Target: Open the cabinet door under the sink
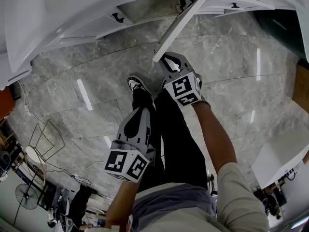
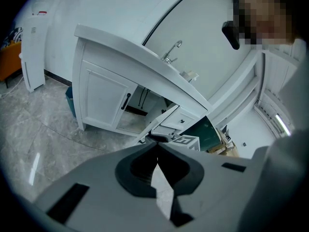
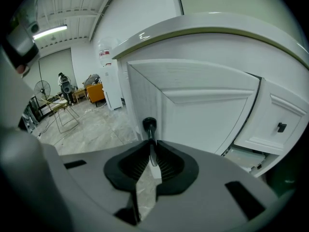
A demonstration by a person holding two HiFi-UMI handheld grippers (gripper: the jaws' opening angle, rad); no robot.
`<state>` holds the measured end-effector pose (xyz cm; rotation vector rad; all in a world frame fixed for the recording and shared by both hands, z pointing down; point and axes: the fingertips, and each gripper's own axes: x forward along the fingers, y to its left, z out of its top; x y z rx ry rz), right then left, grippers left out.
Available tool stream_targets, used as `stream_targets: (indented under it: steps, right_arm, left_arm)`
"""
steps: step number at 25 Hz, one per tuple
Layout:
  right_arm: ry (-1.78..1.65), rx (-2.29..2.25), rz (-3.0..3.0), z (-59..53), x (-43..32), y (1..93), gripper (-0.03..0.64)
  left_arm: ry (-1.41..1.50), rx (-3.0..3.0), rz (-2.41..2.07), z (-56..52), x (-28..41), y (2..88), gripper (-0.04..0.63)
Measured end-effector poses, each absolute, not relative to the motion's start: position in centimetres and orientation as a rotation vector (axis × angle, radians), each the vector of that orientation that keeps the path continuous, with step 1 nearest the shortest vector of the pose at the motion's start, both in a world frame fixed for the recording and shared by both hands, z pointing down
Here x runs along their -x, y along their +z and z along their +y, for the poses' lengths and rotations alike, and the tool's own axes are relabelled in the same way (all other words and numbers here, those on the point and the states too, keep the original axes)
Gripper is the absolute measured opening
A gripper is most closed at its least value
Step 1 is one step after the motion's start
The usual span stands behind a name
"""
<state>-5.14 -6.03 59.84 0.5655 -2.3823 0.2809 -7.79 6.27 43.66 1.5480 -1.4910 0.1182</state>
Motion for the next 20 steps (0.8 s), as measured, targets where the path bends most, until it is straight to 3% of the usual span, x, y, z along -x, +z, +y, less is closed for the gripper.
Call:
stream_targets:
  steps: [20]
  right_arm:
    - [0.305, -0.557, -2.34, -4.8, -1.5, 60.1, 0.054]
  left_arm:
    - [0.187, -1.643, -1.437, 4.4, 4.9, 42.8, 0.002]
